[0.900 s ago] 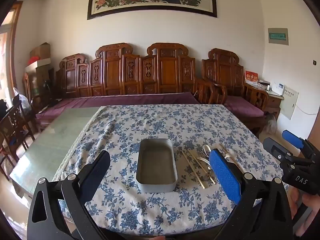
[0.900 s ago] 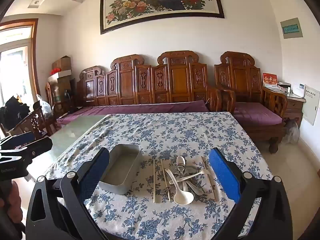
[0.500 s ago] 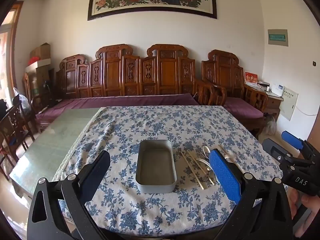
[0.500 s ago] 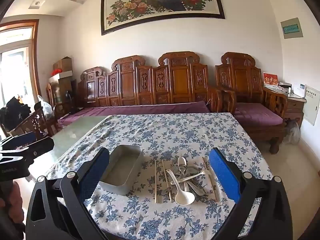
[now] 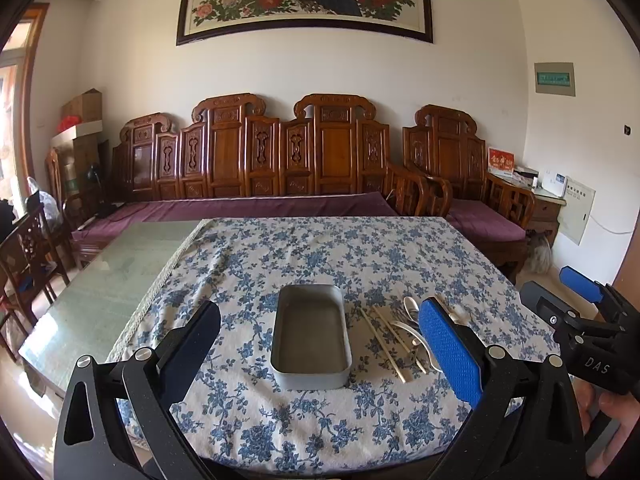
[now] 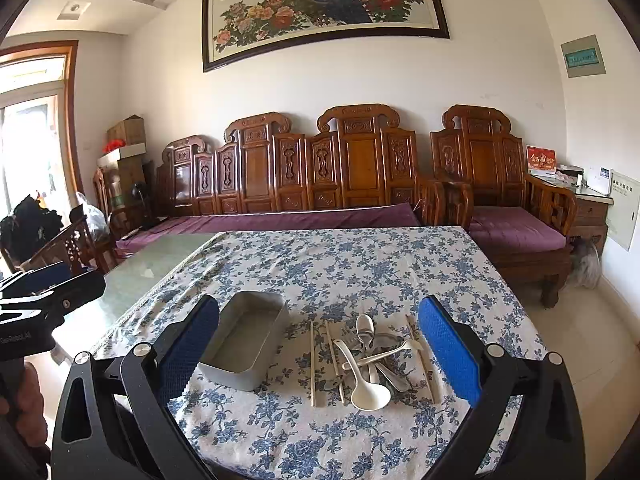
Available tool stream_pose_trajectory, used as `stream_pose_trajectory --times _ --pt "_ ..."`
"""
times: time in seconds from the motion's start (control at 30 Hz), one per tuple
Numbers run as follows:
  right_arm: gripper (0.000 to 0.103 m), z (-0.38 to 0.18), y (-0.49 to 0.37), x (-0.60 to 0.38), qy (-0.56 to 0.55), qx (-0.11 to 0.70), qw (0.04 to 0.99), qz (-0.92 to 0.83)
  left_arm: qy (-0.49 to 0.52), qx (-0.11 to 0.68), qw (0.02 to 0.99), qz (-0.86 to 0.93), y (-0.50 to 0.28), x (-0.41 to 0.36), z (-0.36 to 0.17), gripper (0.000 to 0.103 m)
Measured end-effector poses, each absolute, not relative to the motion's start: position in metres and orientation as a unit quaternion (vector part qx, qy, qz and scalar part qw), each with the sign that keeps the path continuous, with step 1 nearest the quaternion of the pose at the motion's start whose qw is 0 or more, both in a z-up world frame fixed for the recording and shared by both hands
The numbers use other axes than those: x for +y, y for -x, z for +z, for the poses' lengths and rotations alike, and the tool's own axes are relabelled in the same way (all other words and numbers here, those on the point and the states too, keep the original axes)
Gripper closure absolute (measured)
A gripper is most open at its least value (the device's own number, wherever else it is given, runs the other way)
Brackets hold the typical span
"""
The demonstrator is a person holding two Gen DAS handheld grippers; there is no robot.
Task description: Organize utensils
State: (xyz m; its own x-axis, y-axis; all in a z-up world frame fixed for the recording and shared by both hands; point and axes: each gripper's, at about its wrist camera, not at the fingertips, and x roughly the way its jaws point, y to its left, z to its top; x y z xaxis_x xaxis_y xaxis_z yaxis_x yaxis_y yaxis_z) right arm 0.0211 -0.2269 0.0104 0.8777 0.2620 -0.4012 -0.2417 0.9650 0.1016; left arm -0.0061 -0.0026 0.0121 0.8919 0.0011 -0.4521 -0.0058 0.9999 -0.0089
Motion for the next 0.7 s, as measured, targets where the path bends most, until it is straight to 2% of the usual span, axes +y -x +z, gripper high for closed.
stream_pose_trajectory --times 0.7 --pt "0.003 0.0105 -0.0203 -0.2279 -0.026 0.209 0.969 0.130 0.006 0.230 0.973 0.001 0.0077 -0.0014 0.0139 0.007"
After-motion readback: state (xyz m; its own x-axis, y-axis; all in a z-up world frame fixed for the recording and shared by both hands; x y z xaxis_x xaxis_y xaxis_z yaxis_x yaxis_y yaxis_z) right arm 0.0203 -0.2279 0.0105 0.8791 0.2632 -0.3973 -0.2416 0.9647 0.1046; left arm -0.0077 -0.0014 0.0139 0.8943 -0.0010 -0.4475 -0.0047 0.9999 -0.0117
